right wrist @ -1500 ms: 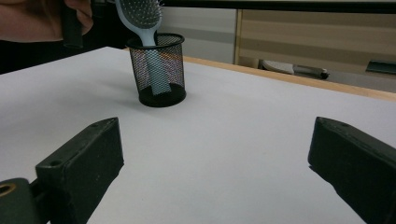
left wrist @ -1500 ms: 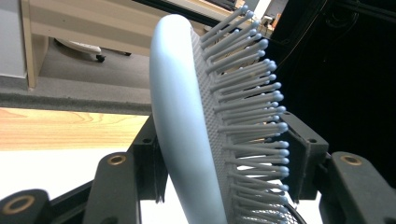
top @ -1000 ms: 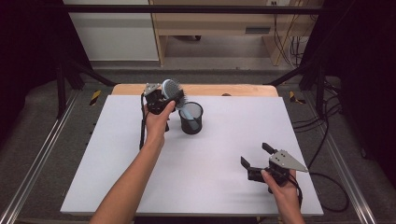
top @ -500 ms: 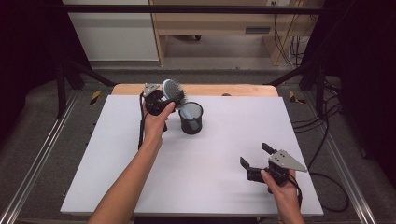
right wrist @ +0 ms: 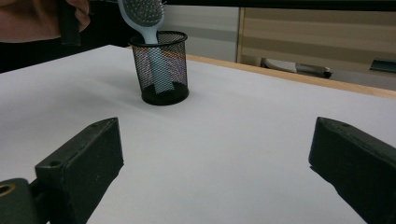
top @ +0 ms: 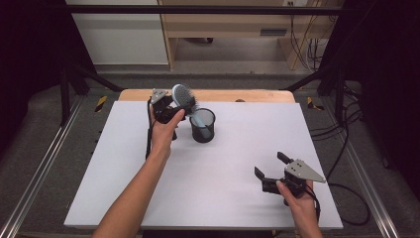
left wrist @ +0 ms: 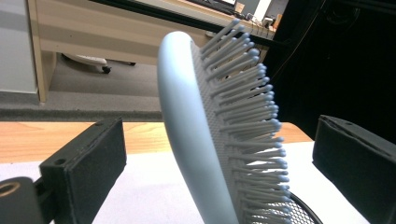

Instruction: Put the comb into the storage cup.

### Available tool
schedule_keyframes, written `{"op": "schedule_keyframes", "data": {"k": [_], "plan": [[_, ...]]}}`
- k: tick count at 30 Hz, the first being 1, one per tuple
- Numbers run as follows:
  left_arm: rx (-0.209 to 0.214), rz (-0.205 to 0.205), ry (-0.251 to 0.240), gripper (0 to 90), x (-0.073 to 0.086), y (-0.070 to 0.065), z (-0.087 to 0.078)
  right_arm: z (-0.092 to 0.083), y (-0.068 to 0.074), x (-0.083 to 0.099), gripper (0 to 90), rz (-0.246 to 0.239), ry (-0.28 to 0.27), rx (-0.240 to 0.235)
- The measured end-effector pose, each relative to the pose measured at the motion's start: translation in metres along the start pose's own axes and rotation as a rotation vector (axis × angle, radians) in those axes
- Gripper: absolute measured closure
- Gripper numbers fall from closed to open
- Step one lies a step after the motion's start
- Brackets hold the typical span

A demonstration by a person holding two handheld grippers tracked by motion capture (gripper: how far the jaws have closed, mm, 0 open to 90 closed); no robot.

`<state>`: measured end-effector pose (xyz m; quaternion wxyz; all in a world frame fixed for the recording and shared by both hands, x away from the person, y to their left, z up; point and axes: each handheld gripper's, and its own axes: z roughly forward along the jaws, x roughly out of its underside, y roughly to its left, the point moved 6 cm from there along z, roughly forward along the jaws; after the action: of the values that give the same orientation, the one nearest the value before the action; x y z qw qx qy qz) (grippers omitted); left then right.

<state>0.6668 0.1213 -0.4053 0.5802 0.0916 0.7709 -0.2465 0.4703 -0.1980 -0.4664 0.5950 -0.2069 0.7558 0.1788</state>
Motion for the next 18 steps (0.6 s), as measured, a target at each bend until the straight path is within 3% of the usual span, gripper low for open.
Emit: {"op": "schedule_keyframes", "data": {"k": [7, 18], "plan": [[-0.011, 0.030, 0.001, 2.7, 0.0009, -0.0024, -0.0021, 0.0002, 0.0006, 0.0001, 3.0, -0.002, 0.001, -0.005], [-0.010, 0.043, -0.008, 2.7, 0.0047, -0.0037, -0.0076, 0.0002, 0.0016, 0.0000, 2.9, -0.002, 0.001, -0.009]]}}
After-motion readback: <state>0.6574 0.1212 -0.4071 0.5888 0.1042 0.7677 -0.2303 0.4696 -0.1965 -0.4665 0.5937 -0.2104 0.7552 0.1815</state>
